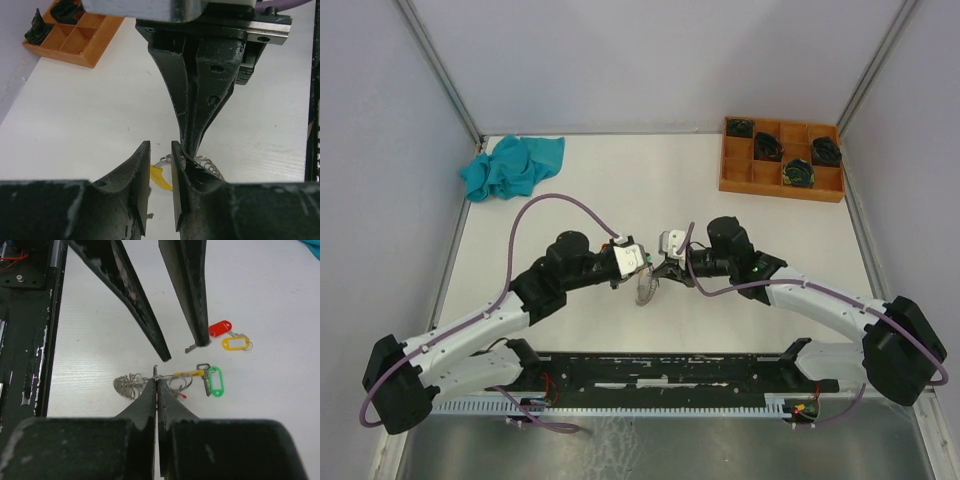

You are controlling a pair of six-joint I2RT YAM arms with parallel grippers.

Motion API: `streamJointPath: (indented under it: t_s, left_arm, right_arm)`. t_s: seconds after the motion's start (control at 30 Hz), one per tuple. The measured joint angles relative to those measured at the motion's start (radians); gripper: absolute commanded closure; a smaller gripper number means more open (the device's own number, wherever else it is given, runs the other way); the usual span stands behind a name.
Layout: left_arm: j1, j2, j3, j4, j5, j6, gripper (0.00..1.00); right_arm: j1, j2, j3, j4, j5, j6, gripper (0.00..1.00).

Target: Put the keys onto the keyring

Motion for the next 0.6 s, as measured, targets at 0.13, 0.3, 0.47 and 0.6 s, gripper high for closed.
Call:
streamJointPath:
  t_s: [0.13, 0.3, 0.47, 0.6]
  left_arm:
    - [0.051, -0.019, -0.021, 0.057, 0.045, -0.044, 0.65]
    - [0.120, -0.015, -0.040, 0.105, 0.134, -0.093, 0.62]
    - [0.149, 0.005, -0.040, 0.151, 0.224, -0.133, 0.62]
    - [0.163, 0.024, -0.040, 0.175, 0.276, -0.154, 0.64]
  right_arm:
    - [-0.027, -0.006, -0.045, 0.084, -0.006, 0.070, 0.99]
    - [-0.088, -0.039, -0.121, 0.237, -0.026, 0.177, 0.99]
    - [-0.130, -0.053, -0.160, 0.371, -0.049, 0.262, 0.99]
    - [-0.142, -0.055, -0.172, 0.454, -0.069, 0.311, 0.99]
